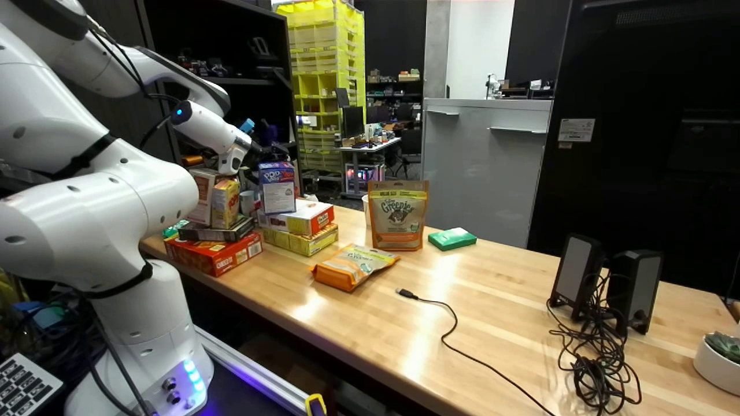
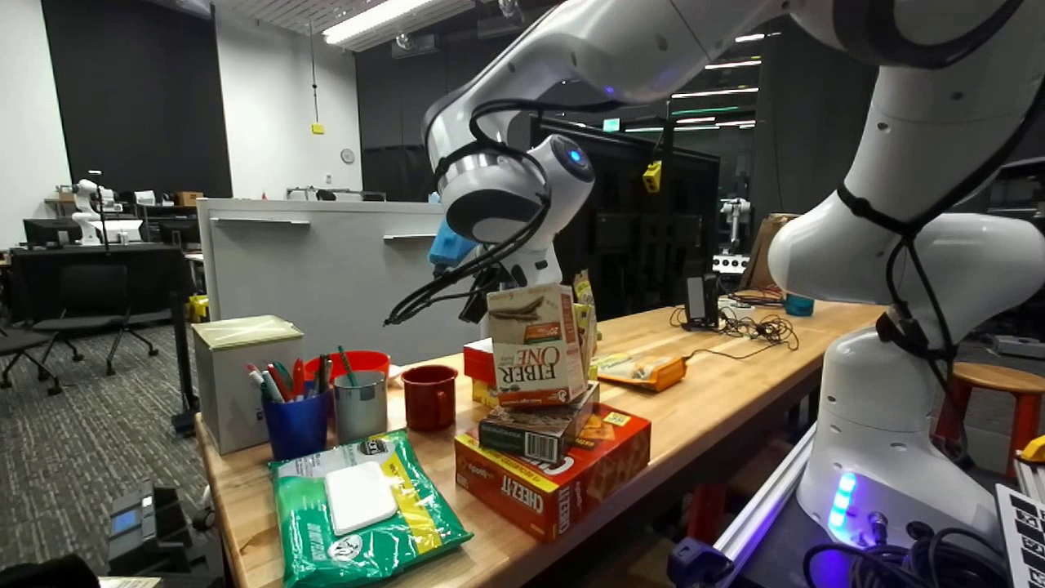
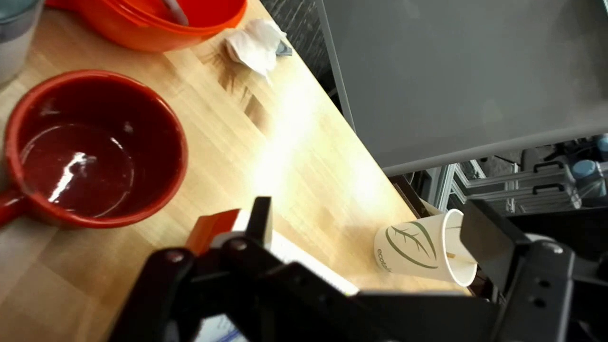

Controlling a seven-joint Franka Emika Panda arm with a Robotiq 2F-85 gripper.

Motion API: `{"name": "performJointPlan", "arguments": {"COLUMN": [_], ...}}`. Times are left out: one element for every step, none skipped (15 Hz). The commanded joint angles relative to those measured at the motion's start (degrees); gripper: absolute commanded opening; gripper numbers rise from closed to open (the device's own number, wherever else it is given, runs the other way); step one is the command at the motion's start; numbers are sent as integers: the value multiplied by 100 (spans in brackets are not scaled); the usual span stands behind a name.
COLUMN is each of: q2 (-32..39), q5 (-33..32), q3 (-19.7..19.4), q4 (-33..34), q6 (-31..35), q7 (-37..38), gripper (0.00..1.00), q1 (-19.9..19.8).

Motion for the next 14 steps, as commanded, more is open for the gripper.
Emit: {"name": "performJointPlan", "arguments": {"q2": [-278,-338,-421,-498,-532,-588,-625,-714,-798,-850,-916,-989,-1042,-1112], "q5": [85,81,80,79,80,80,80,79,80,80,80,80,81,80], "q3": [-91,-177,-236,-290,-337,-382,-425,-481,-520,-553,-586,-617,-645,-657], "q4": [-80,-133,-162,-198,-237,-268,-300,-316,-329,-353,-389,-419,-470,-505], "q6": [-11,-17,-15,-5,-2,-1,1,2,1,0,0,-2,-9,-10], "q7": [232,281,369,434,485,544,595,682,765,830,904,992,1060,1151], "gripper": [100,100,100,100,100,100,100,100,100,100,100,100,100,100], "q1": [-205,-198,-215,-249,-261,-275,-283,-284,-317,-335,-363,-377,-399,-426]}}
